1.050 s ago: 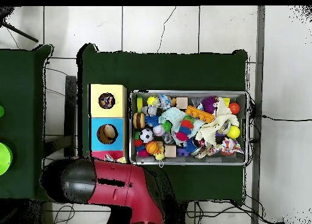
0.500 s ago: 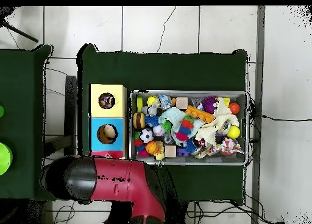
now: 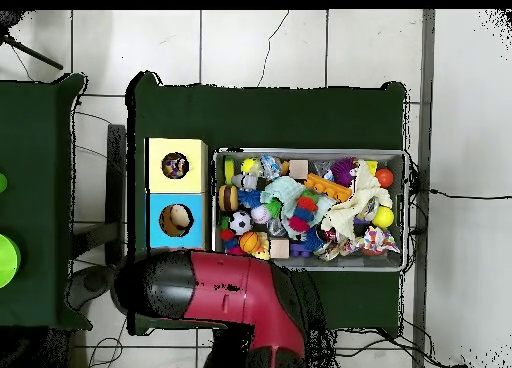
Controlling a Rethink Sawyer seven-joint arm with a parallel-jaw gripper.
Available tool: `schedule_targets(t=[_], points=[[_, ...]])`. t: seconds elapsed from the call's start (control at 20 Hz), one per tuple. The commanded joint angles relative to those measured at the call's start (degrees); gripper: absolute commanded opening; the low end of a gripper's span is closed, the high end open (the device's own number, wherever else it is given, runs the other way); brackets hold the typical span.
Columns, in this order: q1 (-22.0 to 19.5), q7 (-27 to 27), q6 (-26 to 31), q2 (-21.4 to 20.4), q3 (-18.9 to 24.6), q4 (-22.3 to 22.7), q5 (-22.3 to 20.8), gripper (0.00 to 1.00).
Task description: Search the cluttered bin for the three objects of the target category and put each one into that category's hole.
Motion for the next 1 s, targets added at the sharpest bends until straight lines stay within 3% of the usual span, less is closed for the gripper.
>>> schedule_targets(t=[0.05,0.55,1.0], points=[[-3.44,-3.03,1.20,1.02,5.16,2.23,-3.34,0.00],[-4.79,-0.63,-2.97,4.44,7.19,1.91,-4.65,0.00],[-3.81,7.14,-6.82,9.82,9.06,-0.31,0.74,0.00]])
